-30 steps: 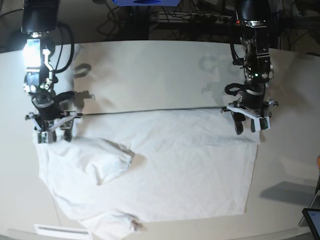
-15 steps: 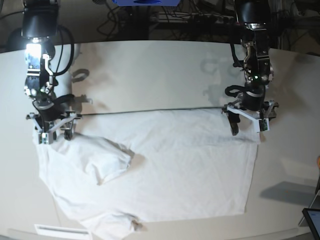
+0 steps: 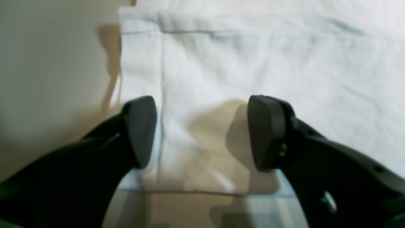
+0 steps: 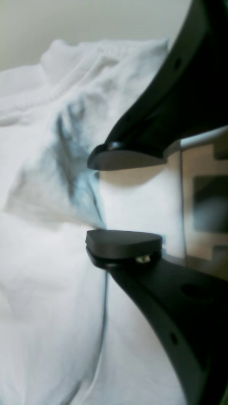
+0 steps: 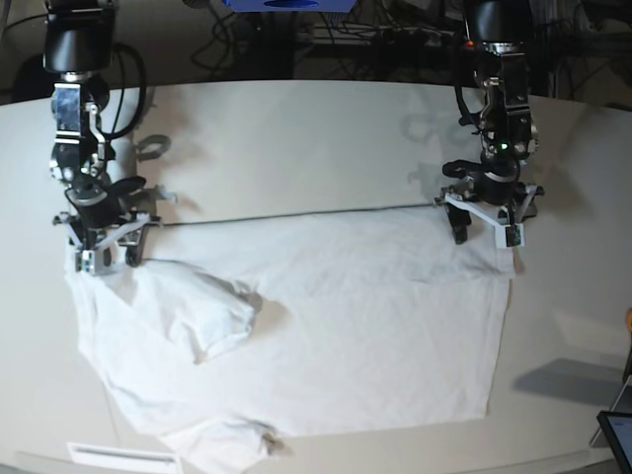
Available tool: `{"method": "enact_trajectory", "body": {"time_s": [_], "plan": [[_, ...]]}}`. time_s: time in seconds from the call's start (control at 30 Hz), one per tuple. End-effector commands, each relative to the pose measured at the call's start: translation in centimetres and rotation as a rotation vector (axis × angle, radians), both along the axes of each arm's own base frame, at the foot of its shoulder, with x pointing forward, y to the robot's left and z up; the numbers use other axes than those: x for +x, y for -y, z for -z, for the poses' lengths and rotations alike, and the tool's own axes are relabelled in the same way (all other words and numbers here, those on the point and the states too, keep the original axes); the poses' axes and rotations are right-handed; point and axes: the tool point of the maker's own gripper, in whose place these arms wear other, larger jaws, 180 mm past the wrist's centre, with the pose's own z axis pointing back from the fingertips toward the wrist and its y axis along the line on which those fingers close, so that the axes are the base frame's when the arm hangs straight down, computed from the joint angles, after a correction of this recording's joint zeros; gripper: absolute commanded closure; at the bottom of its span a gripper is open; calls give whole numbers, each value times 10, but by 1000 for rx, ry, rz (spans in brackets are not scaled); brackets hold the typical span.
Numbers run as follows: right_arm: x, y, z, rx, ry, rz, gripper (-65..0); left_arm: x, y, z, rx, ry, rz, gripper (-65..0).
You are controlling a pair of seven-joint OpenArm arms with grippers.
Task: Fold the T-shirt properly
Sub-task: 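Raise both grippers and grasp the folded edge of the shirt, then pull the grasped edge back toward the robot with both grippers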
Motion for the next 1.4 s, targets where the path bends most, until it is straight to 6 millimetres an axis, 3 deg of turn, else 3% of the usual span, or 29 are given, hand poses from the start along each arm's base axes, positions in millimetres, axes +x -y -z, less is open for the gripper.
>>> {"method": "enact_trajectory", "body": {"time_s": [0.0, 0.27, 0.43, 0.53, 0.77, 0.93, 1.03, 1.13, 1.23, 1.37], "plan": [[-12, 5, 12, -10, -69, 6, -296, 1, -8, -6, 29, -2, 4, -428], [-35, 1, -5, -32, -33, 8, -295, -12, -13, -2, 45, -21, 7, -427], [-38, 3, -10, -41, -21, 29, -296, -9, -16, -8, 60, -11, 13, -427], [-34, 0, -24, -44, 18, 20, -295, -3, -16, -17, 62, 16, 15, -427], [-15, -9, -69, -54, 119, -6, -297, 23, -1, -74, 70, 144, 48, -432], [7, -6, -78, -55, 38, 13, -295, 26, 13, -79, 9, -5, 31, -430], [19, -4, -86, -51, 13, 30, -297, 18, 9, -88, -27, -32, -21, -428], [32, 3, -91, -63, -44, 34, -297, 10, 6, -84, -39, -81, -42, -428], [43, 10, -83, -52, -117, 55, -297, 7, 4, -70, -47, -128, -50, -428], [37, 13, -59, -39, -195, 69, -297, 0, -2, -50, -61, -190, -70, -428]]}}
